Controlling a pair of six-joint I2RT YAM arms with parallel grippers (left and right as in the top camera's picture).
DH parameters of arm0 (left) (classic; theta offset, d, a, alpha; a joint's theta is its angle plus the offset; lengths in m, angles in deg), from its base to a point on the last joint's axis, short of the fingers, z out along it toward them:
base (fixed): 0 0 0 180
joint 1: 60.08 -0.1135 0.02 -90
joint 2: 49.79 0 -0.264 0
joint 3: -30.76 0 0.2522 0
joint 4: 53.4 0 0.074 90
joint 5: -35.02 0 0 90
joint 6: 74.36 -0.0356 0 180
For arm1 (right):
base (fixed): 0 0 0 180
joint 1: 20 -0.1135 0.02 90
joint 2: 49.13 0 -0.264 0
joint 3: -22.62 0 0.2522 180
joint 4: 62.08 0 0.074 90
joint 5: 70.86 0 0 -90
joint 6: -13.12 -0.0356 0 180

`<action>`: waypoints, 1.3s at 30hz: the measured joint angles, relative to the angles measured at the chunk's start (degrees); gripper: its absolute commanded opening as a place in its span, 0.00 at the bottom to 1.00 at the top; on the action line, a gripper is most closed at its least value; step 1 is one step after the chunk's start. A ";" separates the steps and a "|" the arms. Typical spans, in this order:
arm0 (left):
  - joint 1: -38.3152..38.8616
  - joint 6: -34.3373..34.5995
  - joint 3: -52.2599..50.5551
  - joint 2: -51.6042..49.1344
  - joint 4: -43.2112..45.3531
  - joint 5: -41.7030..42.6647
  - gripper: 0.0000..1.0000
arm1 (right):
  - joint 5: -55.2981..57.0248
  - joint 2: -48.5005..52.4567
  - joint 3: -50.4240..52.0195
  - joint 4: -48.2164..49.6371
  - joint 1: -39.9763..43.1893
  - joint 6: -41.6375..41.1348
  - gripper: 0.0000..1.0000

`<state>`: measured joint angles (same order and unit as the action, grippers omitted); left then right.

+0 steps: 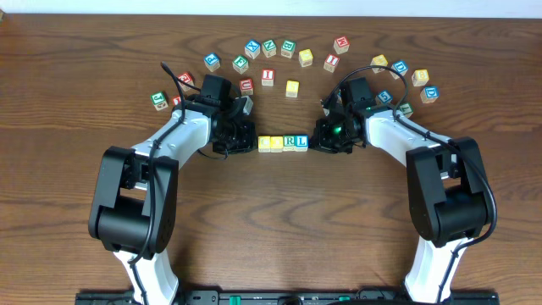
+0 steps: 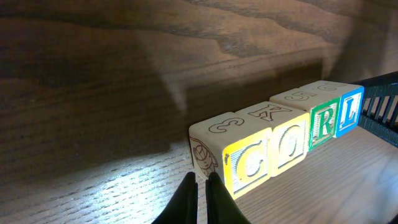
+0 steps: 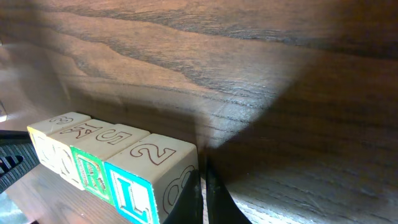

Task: Spell out CORL

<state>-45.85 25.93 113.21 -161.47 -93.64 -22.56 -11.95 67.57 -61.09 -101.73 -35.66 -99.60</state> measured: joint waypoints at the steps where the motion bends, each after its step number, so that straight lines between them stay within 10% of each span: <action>1: 0.00 0.00 0.00 0.00 0.02 -0.02 0.07 | -0.02 0.00 0.00 0.00 0.00 0.02 0.01; 39: 0.96 0.17 0.00 0.00 1.84 0.04 0.07 | 6.69 -3.21 0.02 -2.19 -0.81 -0.07 0.01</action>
<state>-44.88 26.10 113.21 -161.47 -91.80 -22.52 -5.26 64.36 -61.07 -103.92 -36.47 -99.66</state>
